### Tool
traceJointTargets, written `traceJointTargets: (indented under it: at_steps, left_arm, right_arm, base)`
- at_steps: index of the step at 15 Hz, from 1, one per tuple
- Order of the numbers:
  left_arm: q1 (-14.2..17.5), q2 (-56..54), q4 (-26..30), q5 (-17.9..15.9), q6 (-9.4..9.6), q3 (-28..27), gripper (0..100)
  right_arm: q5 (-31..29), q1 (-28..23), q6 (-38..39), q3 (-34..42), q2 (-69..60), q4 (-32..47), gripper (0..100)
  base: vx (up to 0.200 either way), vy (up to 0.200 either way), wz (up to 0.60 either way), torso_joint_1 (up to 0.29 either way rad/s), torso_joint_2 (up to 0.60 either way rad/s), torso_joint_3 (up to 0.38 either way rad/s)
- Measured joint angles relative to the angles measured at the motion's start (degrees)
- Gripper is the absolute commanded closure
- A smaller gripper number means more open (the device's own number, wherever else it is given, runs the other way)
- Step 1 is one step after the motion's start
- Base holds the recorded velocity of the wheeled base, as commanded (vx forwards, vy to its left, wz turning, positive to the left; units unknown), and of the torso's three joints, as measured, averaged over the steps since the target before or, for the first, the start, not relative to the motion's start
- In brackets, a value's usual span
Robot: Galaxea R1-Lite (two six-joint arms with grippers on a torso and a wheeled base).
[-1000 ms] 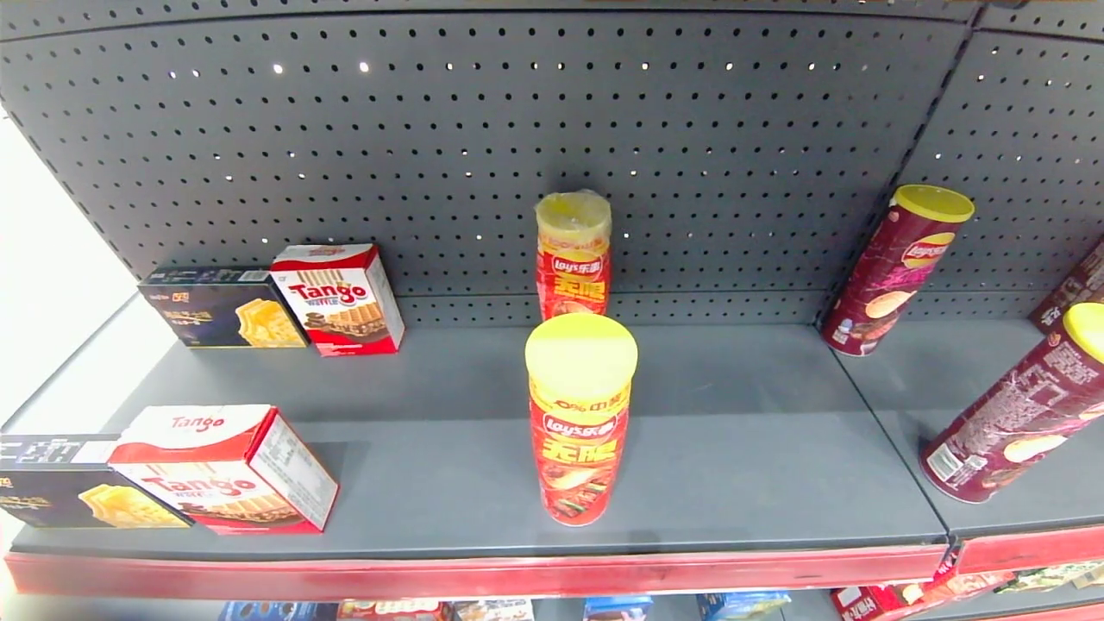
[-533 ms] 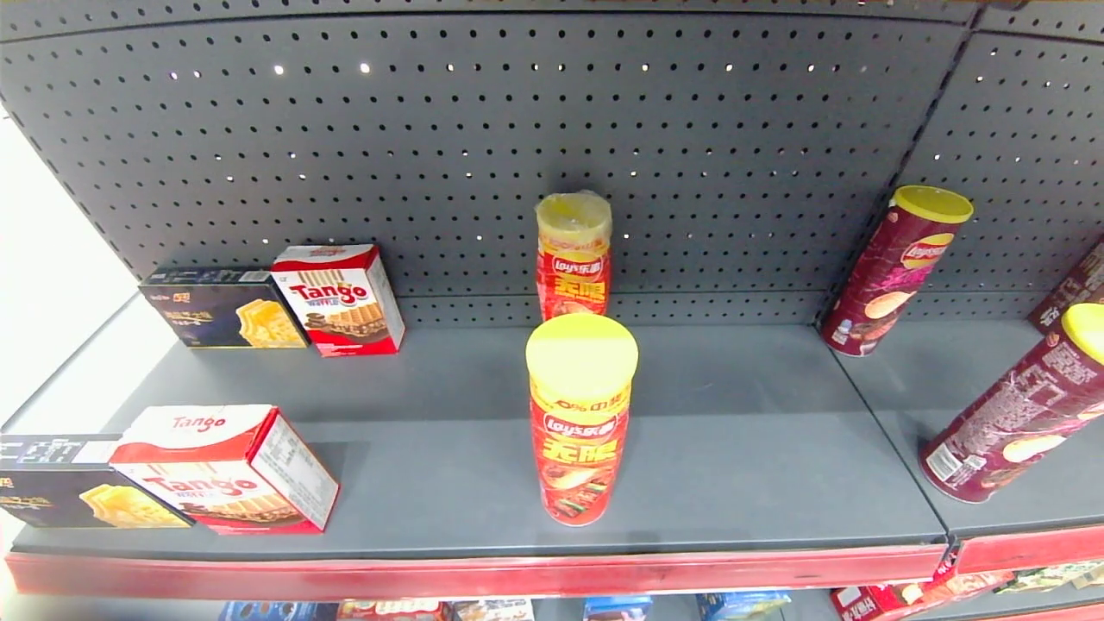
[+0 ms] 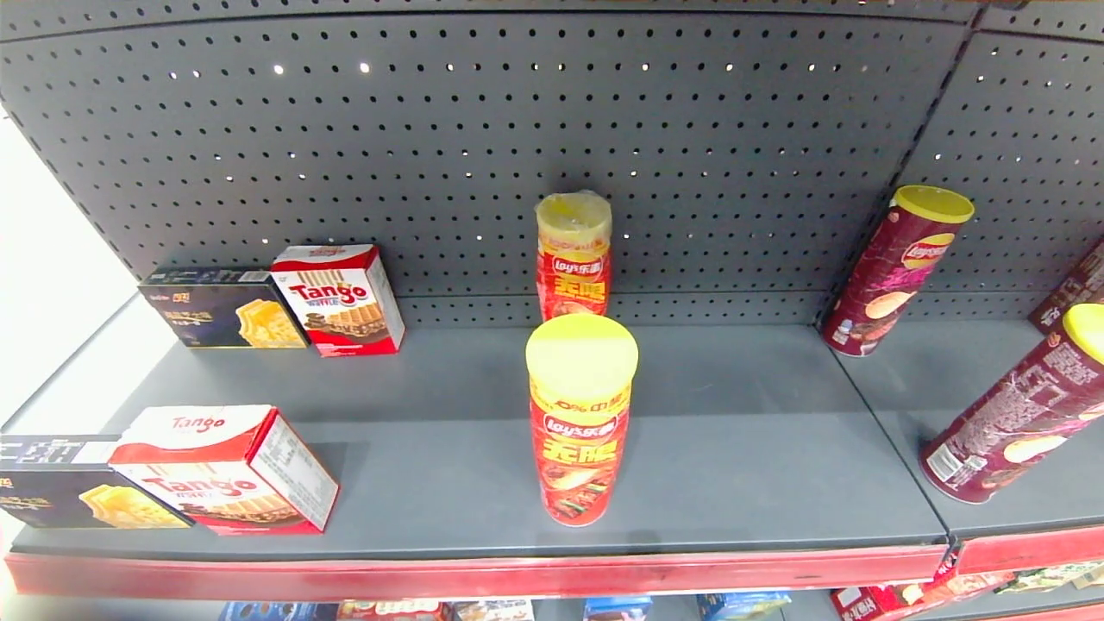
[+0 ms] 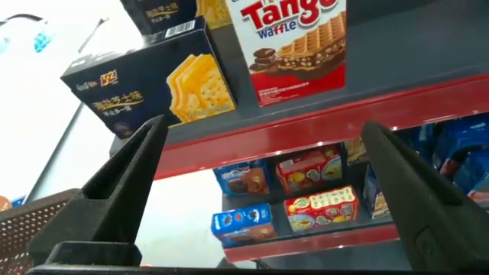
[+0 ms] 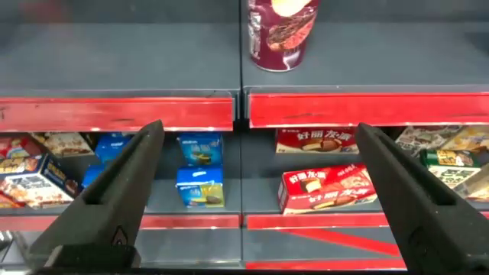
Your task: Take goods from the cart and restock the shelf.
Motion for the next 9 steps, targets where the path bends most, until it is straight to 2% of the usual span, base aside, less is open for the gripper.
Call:
traceJointTargets:
  at_steps: [4, 5, 7, 8, 9]
  left_arm:
    - [0.0, 0.0, 0.0, 1.6, -0.2, 0.0, 0]
    - [0.0, 0.0, -0.2, 4.1, -0.2, 0.0, 0]
    - [-0.1, 0.0, -0.6, 11.7, -1.1, 0.0, 0]
    - [-0.1, 0.0, -0.6, 12.2, -1.43, 0.1, 0]
    - [-0.1, 0.0, -0.6, 10.8, -2.0, 0.1, 0]
  right_arm:
    - [0.0, 0.1, 0.0, 0.0, -0.4, 0.0, 0]
    - [-0.1, 0.1, 0.0, 0.0, -0.4, -0.1, 0]
    - [0.0, 0.1, 0.0, 0.0, -0.5, 0.0, 0]
    - [0.0, 0.1, 0.0, 0.0, -0.5, 0.0, 0]
    - [0.0, 0.1, 0.0, 0.0, -0.5, 0.0, 0]
  base:
    - [0.0, 0.0, 0.0, 0.0, 0.0, 0.0]
    - [0.0, 0.0, 0.0, 0.0, 0.0, 0.0]
    - [0.0, 0.0, 0.0, 0.0, 0.0, 0.0]
    - [0.0, 0.0, 0.0, 0.0, 0.0, 0.0]
    - [0.0, 0.0, 0.0, 0.0, 0.0, 0.0]
